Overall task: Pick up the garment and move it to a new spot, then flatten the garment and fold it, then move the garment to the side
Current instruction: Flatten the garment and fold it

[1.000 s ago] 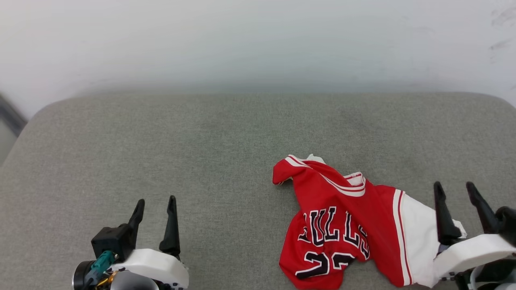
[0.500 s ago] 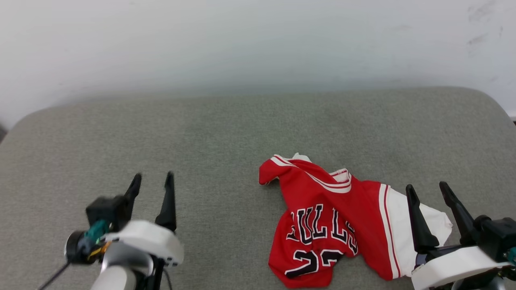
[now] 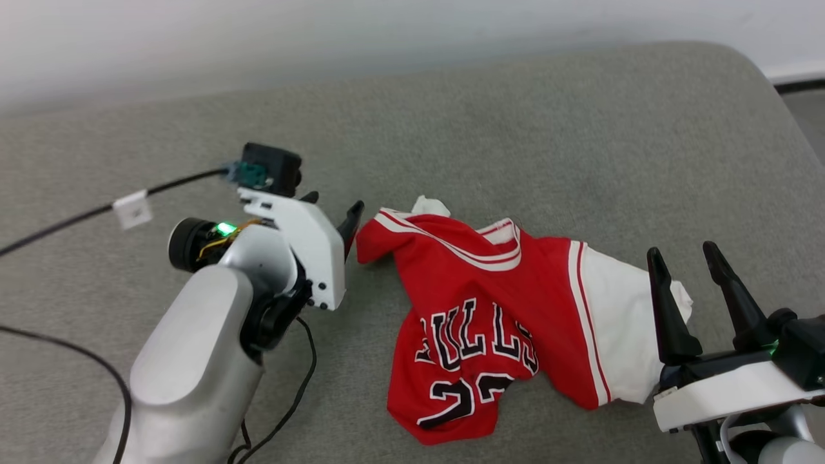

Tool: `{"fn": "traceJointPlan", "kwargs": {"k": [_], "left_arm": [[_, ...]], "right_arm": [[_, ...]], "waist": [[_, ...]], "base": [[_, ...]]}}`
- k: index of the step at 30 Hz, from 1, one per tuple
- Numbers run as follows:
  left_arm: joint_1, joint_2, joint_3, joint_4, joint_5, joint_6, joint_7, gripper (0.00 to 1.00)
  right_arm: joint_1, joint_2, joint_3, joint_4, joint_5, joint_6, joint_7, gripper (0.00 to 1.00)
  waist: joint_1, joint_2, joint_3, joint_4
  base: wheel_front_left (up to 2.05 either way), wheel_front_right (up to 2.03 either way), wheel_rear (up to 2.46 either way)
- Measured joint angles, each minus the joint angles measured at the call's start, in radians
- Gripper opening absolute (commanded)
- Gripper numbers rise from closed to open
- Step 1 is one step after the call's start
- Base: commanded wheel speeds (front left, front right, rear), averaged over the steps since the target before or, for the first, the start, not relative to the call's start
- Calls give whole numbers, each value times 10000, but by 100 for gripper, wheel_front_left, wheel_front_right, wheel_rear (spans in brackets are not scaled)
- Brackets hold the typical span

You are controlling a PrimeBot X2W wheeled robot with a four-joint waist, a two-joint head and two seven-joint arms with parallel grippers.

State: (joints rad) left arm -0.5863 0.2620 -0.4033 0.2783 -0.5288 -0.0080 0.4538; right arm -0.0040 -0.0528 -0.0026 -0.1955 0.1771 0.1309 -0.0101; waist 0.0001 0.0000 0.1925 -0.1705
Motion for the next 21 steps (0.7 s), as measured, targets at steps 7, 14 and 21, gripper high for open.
{"fn": "traceJointPlan", "kwargs": {"k": [7, 14, 21], "left_arm": [[-1045, -205, -769, 1381, -81, -458, 1749, 100], [-1463, -295, -1363, 2330, -67, -713, 2784, 100], [-1519, -525, -1601, 2497, 102, -886, 1710, 0]], "right_arm": [[-317, 4, 48, 288, 245, 0, -222, 100], [-388, 6, 40, 631, 441, 0, -418, 100], [-410, 6, -176, 755, 510, 0, -420, 100]], "waist": [[0, 0, 919, -516], [1, 0, 1237, -829], [0, 0, 1086, -733]], "base": [[0, 0, 0], [0, 0, 0], [0, 0, 0]]}}
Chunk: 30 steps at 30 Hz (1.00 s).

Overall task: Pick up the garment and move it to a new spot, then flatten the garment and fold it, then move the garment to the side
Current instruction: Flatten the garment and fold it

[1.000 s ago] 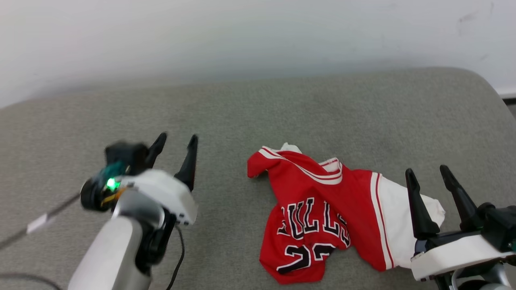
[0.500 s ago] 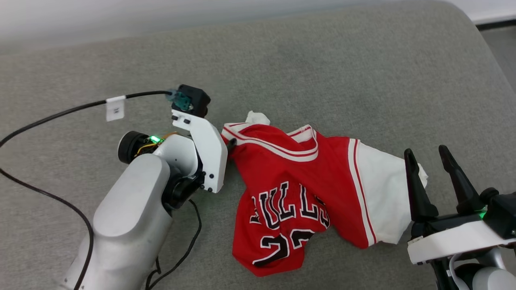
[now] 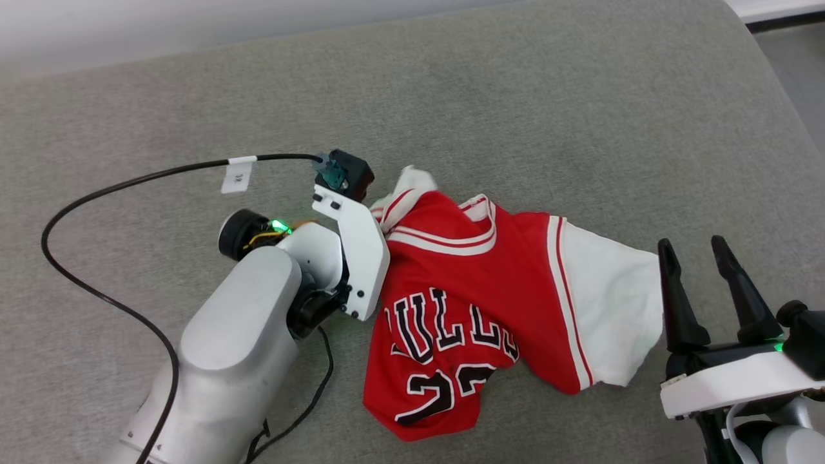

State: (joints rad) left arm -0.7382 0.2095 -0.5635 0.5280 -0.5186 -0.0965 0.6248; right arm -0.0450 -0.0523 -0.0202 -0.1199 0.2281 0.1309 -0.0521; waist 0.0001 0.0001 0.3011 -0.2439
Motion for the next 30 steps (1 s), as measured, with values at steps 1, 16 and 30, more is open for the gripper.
{"fn": "traceJointPlan", "kwargs": {"k": [1, 16, 30], "left_arm": [[-3, 4, 6, -96, 79, 10, -347, 0], [2917, 1939, 840, -4700, 706, 1756, -1831, 0], [7589, 905, 1026, -4546, -1016, 3168, -2383, 100]], "right_arm": [[3, 0, -104, 0, -6, 0, 8, 100], [433, 8, -520, -548, -424, 0, 694, 100], [812, 8, -470, -828, -523, 0, 1030, 100]], "waist": [[0, 0, -39, 62], [0, 0, -1200, 1616], [-2, 0, -1955, 2060]], "base": [[0, 0, 0], [0, 0, 0], [0, 0, 0]]}}
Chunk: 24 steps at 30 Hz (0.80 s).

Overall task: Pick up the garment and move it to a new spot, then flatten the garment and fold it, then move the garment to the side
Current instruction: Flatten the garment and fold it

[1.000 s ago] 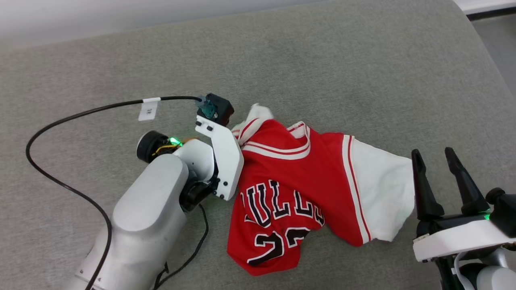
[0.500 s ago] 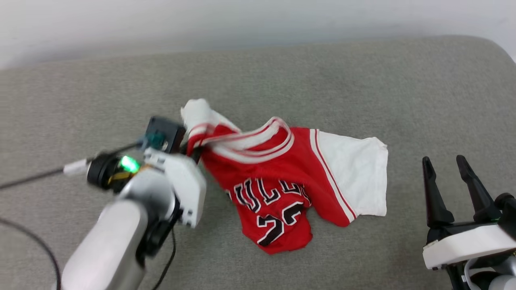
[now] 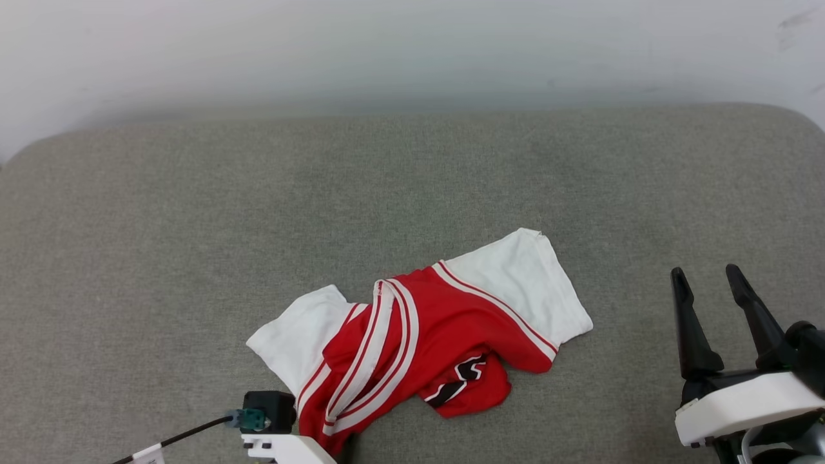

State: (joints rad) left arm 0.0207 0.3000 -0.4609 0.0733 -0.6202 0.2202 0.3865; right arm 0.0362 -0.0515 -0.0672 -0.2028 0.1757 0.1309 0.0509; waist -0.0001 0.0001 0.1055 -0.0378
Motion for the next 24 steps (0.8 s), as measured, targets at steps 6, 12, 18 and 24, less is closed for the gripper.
{"fn": "traceJointPlan", "kwargs": {"k": [6, 12, 18, 24], "left_arm": [[-21, 79, 378, -362, 472, 190, -1294, 100], [-293, 495, 848, -1116, 825, 385, -1887, 100], [-1490, 1398, 1187, -1348, 811, 58, -1011, 100], [-2795, 2071, 1076, -1005, -94, -700, 1436, 100]], "right_arm": [[244, -2, 21, -71, -40, 0, 132, 100], [372, 0, -17, -155, -8, 0, 211, 100], [419, 0, -42, -316, 4, 0, 217, 100], [103, 0, -2, -485, -113, 0, 203, 100]], "waist": [[0, 0, -470, 7], [0, 0, -784, -68], [0, 0, -550, -116], [0, 0, 85, -214]], "base": [[0, 0, 0], [0, 0, 0], [0, 0, 0], [0, 0, 0]]}}
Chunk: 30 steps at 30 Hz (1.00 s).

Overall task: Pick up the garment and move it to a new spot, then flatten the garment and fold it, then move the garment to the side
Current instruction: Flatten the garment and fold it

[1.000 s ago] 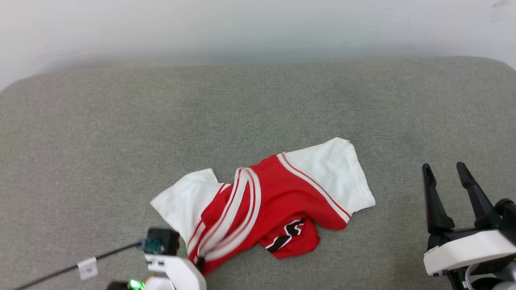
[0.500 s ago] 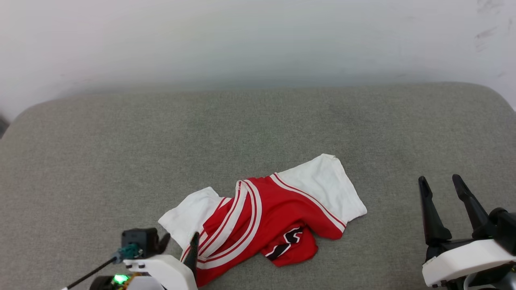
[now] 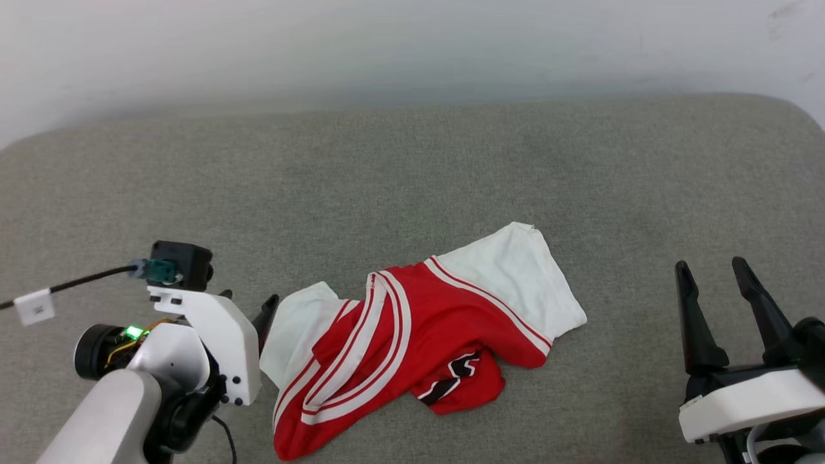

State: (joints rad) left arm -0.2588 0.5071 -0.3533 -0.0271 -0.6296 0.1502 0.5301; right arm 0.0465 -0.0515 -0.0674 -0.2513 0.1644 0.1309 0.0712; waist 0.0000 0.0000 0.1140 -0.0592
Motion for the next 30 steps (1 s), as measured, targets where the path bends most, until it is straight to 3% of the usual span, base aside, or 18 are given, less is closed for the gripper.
{"fn": "traceJointPlan", "kwargs": {"k": [4, 14, 15, 16, 17, 18, 25, 30], "left_arm": [[-577, 282, -316, 796, -349, -359, 1421, 100], [-1142, 240, -546, 2249, -1233, -602, 3172, 100], [-1165, 236, -556, 2318, -1256, -629, 3218, 91], [-1173, 211, -554, 2389, -1315, -681, 3216, 47], [-1187, 182, -552, 2476, -1340, -734, 3187, 15], [-1189, 150, -560, 2569, -1388, -821, 3099, 0], [-853, -393, -520, 3051, -1016, -1058, 961, 0], [-666, -692, -171, 2778, -516, -658, -918, 0]], "right_arm": [[-256, -2, 115, 2, -73, 0, -54, 100], [-713, 0, 213, 456, 31, 0, -357, 100], [-717, 0, 201, 510, 31, 0, -360, 100], [-718, -2, 169, 554, 31, 0, -370, 100], [-722, -2, 146, 583, 31, 0, -382, 100], [-728, -2, 125, 617, 31, 0, -410, 100], [-709, 0, -52, 803, 46, 0, -339, 100], [-694, -2, -188, 1164, 481, 0, 44, 100]], "waist": [[0, 0, 547, -69], [0, 0, 1465, -404], [0, 0, 1487, -435], [0, 0, 1497, -458], [0, 0, 1486, -465], [0, 0, 1458, -465], [1, 0, 1000, -346], [0, 0, 581, -147]], "base": [[0, 0, 0], [0, 0, 0], [0, 0, 0], [0, 0, 0], [0, 0, 0], [0, 0, 0], [0, 0, 0], [0, 0, 0]]}}
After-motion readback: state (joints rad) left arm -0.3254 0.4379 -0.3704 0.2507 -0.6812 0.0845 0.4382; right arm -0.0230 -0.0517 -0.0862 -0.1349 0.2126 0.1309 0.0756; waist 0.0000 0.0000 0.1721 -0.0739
